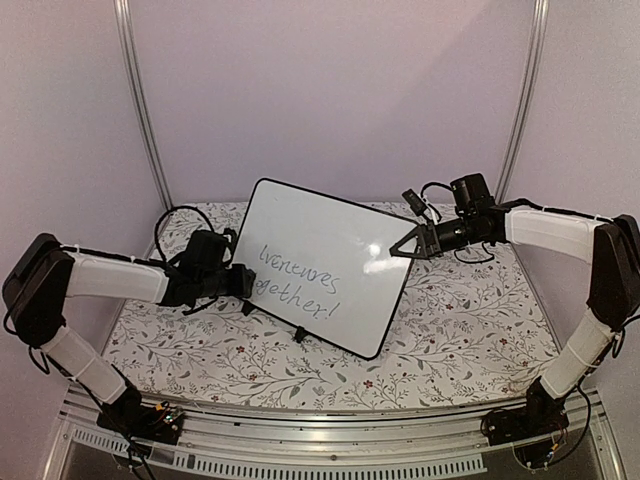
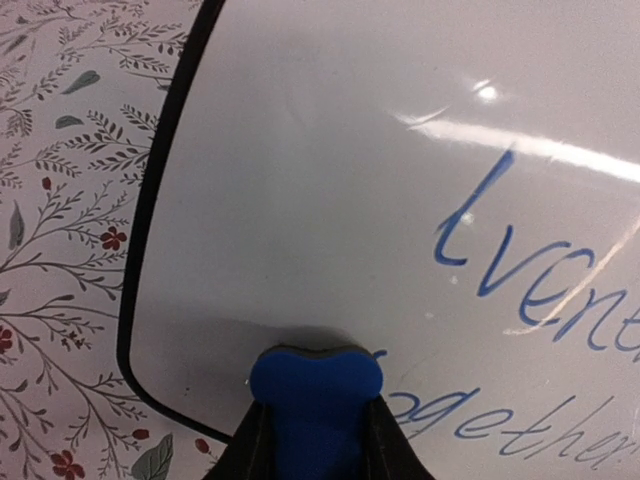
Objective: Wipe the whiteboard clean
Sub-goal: Erase the center of the whiteboard.
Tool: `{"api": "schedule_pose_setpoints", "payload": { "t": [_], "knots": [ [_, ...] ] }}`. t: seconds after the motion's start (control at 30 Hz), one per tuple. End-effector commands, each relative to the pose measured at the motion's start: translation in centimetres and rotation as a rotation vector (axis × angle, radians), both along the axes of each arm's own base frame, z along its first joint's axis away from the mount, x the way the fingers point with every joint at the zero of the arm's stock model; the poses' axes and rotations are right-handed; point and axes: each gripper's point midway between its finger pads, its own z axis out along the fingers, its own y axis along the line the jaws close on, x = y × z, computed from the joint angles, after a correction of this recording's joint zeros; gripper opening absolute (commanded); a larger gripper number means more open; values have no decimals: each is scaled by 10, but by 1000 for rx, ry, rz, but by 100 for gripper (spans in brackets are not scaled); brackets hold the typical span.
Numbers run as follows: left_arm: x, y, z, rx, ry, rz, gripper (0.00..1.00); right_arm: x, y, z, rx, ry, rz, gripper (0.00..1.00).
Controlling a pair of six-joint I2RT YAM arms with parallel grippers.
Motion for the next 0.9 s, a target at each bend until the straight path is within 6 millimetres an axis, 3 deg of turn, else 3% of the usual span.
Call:
{"api": "schedule_pose_setpoints", "payload": {
  "t": [0.0,0.2,0.37,0.5,0.87],
  "knots": [
    [7,-16,14,7,-38,-50,0,-19,12,-13,7,42,83,0],
    [40,-36,60,17,-154,-92,0,-19,12,-14,5,43,84,0],
    [53,-42,68,19,-179,-92,0,-20,12,-14,4,45,84,0],
    [46,-37,51,32,-135,-91,0,-21,12,-15,2,48,85,0],
    [-10,-24,-1,26,0,-94,0,-22,14,-16,2,48,90,0]
  ]
}}
